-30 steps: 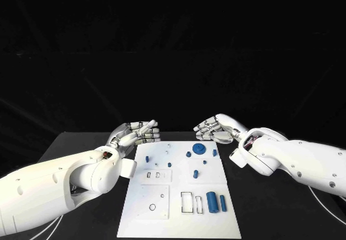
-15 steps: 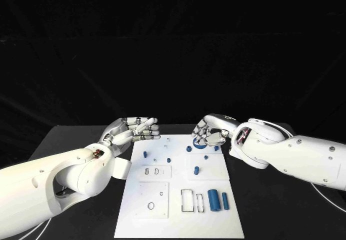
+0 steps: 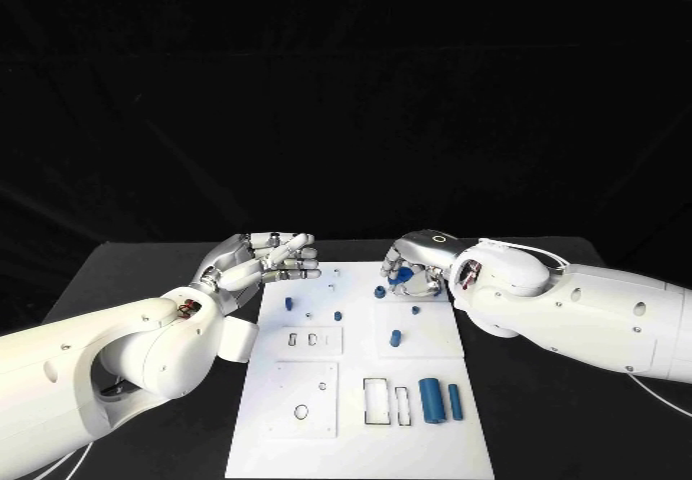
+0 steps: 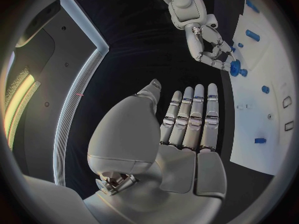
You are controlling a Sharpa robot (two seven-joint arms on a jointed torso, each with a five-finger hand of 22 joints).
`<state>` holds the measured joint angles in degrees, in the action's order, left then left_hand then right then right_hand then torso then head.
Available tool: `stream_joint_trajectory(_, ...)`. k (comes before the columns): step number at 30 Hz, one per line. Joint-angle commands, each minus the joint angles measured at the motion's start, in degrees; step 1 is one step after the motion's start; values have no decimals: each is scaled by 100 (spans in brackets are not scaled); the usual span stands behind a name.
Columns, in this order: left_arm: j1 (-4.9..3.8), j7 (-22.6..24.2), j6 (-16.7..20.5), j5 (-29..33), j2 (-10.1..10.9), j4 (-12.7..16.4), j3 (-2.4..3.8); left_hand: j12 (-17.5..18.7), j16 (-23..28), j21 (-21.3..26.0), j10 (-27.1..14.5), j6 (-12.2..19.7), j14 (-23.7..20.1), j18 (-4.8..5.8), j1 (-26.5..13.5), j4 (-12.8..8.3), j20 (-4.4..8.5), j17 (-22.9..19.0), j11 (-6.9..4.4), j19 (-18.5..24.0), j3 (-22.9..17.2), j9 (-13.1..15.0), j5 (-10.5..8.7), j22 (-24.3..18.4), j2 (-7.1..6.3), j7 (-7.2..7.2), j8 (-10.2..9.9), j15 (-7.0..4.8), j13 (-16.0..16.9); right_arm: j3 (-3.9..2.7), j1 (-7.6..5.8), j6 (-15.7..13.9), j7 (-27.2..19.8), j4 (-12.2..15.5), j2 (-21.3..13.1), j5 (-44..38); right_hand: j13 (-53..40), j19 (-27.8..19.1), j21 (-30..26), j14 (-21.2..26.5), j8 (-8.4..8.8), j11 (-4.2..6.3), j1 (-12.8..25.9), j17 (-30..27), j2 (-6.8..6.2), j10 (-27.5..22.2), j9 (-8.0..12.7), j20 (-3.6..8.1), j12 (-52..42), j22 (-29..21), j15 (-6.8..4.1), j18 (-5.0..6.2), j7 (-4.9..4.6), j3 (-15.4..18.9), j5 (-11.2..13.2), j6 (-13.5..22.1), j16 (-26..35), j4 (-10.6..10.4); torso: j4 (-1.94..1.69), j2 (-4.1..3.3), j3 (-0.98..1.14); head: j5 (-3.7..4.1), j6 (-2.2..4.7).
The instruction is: Assemble the parts on the task board
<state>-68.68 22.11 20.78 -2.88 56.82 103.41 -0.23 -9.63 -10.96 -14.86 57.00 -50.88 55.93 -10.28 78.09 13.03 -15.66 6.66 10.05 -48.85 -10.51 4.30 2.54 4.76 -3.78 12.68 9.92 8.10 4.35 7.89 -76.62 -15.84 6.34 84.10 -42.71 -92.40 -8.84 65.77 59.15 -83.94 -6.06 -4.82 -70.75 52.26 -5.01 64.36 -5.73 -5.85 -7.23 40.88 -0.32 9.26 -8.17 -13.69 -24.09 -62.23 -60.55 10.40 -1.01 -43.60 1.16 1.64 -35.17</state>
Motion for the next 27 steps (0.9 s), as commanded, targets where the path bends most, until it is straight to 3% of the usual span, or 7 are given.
stream_joint_trajectory(1,-31,23,-114,34,11,41,7,39,34,26,13,-27,-5,-31,37,5,-3,-2,18,-47,38,-8,26,-8,-16,30,-27,24,-10,-2,2,243,253,-24,41,-445,-17,87,177,-149,33,-4,0,254,-66,-95,-9,-12,-51,244,35,-109,0,-7,-13,64,-254,-61,-15,-72,4,-13,18)
stream_joint_trajectory(12,-65,-4,-128,34,39,60,9,81,75,49,4,-20,-18,-29,42,17,-9,-6,32,-40,70,-21,26,-27,-12,47,-57,35,-18,-2,5,269,285,-34,152,-546,-62,266,550,-166,49,-18,-64,729,-63,-214,-32,-29,-203,771,49,-175,-10,-57,-22,78,-729,-123,-31,-137,-5,-7,70)
stream_joint_trajectory(27,-92,-30,-146,34,77,78,10,95,88,57,1,-16,-21,-29,44,20,-11,-7,37,-38,82,-26,26,-33,-13,54,-67,40,-20,0,10,321,318,-123,289,-587,-82,426,840,-209,38,-20,-106,1077,-18,-236,-59,-35,-320,1185,52,-231,-17,-164,-31,41,-1065,-180,-51,-204,-15,-32,48)
